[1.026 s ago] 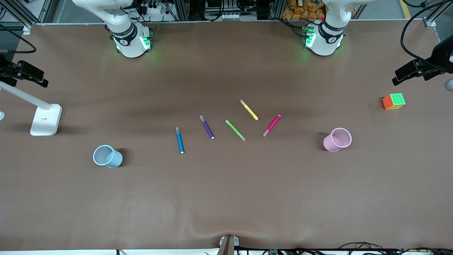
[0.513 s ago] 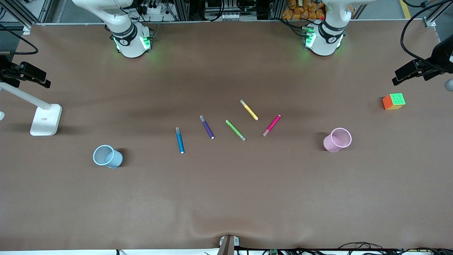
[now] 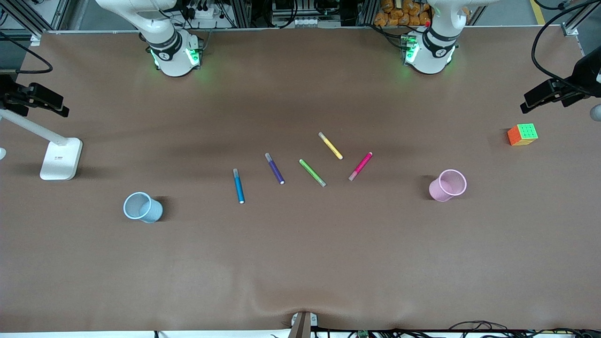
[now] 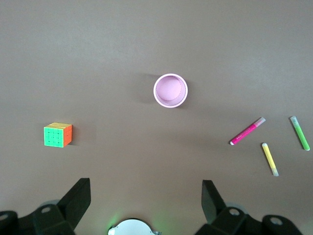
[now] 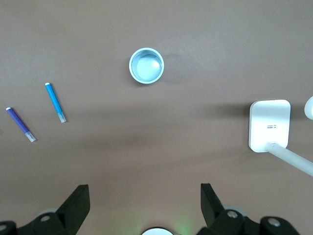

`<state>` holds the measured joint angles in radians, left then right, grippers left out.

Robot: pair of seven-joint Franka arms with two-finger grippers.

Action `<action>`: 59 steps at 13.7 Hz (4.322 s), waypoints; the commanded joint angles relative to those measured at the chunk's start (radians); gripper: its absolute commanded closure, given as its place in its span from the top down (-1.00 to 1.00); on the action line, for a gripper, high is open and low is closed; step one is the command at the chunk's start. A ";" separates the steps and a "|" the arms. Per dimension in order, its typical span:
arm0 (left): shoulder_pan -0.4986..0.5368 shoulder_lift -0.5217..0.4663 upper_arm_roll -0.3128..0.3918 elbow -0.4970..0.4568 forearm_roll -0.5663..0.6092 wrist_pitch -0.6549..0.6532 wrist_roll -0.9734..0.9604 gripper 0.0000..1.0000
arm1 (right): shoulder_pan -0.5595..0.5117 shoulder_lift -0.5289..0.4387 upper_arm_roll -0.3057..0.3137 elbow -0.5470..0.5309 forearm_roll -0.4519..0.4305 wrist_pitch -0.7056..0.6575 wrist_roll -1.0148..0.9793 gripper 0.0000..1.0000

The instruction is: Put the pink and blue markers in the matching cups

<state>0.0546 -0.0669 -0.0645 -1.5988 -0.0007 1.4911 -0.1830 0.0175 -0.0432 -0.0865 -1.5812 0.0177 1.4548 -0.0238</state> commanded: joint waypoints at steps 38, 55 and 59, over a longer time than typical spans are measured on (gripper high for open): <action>-0.539 0.492 -0.018 -0.224 0.091 0.552 -0.148 1.00 | 0.196 0.008 0.002 -0.146 0.016 0.139 0.170 1.00; -0.588 0.697 -0.020 -0.194 0.173 0.733 -0.035 0.21 | 0.386 0.141 0.004 -0.186 0.016 0.338 0.156 1.00; -0.588 0.705 -0.020 -0.187 0.173 0.736 -0.029 0.08 | 0.435 0.176 0.004 -0.186 0.018 0.386 0.139 1.00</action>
<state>-0.5298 0.6250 -0.0870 -1.8073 0.1516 2.2185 -0.2184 0.4150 0.1102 -0.0751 -1.7669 0.0257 1.8127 0.1276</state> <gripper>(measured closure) 0.436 0.000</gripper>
